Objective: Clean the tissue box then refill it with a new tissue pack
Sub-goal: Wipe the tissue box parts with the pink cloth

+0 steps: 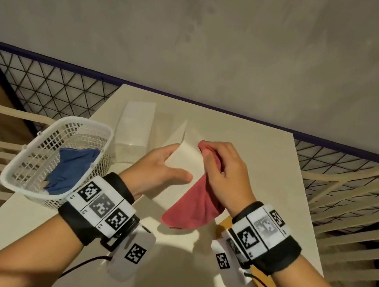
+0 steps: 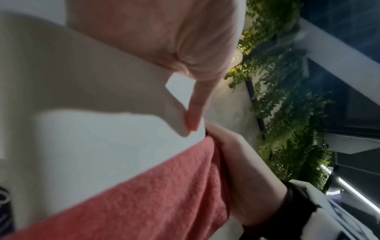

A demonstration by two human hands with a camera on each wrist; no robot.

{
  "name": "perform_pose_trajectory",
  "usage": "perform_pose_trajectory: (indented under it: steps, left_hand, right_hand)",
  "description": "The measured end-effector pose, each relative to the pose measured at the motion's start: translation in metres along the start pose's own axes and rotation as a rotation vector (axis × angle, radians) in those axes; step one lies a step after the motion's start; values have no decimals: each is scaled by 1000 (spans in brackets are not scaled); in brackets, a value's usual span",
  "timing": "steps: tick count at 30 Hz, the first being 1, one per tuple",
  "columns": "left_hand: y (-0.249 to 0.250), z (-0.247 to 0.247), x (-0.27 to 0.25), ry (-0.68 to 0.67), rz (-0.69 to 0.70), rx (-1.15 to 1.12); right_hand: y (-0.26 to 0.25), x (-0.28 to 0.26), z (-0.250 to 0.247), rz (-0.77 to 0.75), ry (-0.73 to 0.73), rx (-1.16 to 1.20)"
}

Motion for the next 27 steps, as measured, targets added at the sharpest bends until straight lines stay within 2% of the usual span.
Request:
perform_pose_trajectory:
  steps: [4, 7, 9, 12, 14, 16, 20, 22, 25, 27]
  left_hand:
    - [1, 3, -4, 1, 34, -55]
    - [-2, 2, -8, -5, 84, 34]
    - [-4, -1, -11, 19, 126, 76]
    - [-2, -7, -17, 34, 169, 57]
    - [-1, -12, -20, 9, 188, 22]
    - [1, -16, -21, -16, 187, 9]
    - [2, -23, -17, -2, 188, 52]
    - [1, -25, -16, -3, 182, 70]
    - [-2, -31, -17, -11, 135, 19]
    - [-2, -34, -18, -34, 118, 13]
  right_hand:
    - [-16, -16, 10, -169, 17, -12]
    - [-30, -13, 20, -249, -48, -23]
    - [-32, -1, 25, -168, -115, 73]
    - [-21, 20, 21, 137, -242, 305]
    - [-14, 25, 16, 246, -261, 339]
    - [-17, 21, 17, 218, -240, 285]
    - [-36, 0, 26, 12, -183, 244]
    - [-29, 0, 24, -30, -134, 175]
    - [-1, 15, 12, 54, -113, -73]
    - [14, 27, -5, 203, 27, -122]
Point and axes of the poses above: each hand's wrist, its own x-axis towards the middle knuckle, its own z-axis out of the palm, y = z × x, the point moved 1 cm from there along x, towards the middle knuckle, and after that the axes turned 7 degrees about y, right-handed, at the moved point
